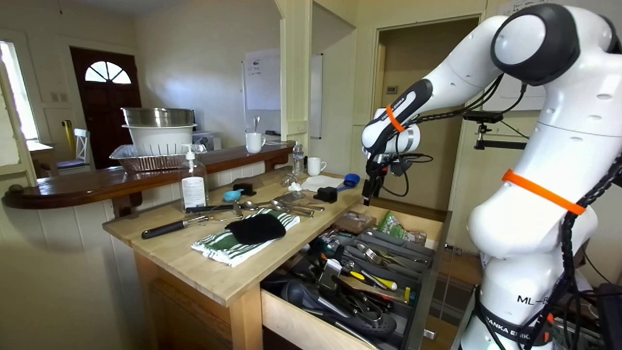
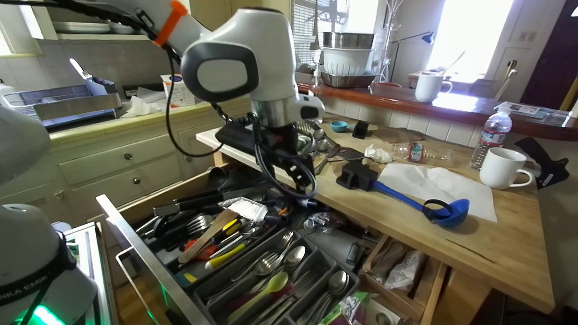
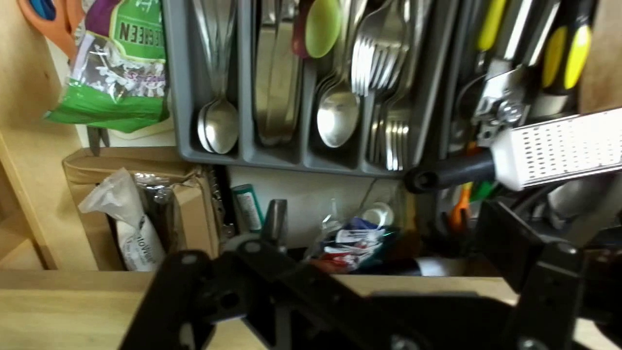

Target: Put the spoon inside the drawer in the utensil holder

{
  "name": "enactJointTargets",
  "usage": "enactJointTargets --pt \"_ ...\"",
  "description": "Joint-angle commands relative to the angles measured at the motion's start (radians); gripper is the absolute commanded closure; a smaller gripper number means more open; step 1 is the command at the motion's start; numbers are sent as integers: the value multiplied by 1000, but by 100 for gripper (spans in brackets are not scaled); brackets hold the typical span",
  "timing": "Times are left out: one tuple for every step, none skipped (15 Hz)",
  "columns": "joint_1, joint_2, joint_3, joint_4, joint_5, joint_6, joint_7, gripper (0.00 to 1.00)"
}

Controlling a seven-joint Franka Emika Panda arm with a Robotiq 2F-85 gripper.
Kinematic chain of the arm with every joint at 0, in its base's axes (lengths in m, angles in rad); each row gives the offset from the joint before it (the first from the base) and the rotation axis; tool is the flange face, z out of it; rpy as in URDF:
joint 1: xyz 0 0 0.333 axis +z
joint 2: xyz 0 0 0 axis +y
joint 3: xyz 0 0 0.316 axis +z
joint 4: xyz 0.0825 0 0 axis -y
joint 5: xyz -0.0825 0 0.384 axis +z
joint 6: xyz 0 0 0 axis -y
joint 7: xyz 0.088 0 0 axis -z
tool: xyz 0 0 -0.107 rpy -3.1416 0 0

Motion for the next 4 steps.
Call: enactJointTargets --pt "201 -46 -171 0 -37 -80 19 1" --pt "252 -95 -194 0 -19 -144 -3 0" --pt "280 -130 -205 -3 -11 -175 -11 0" --pt "291 -150 -210 -8 -10 -186 -16 0"
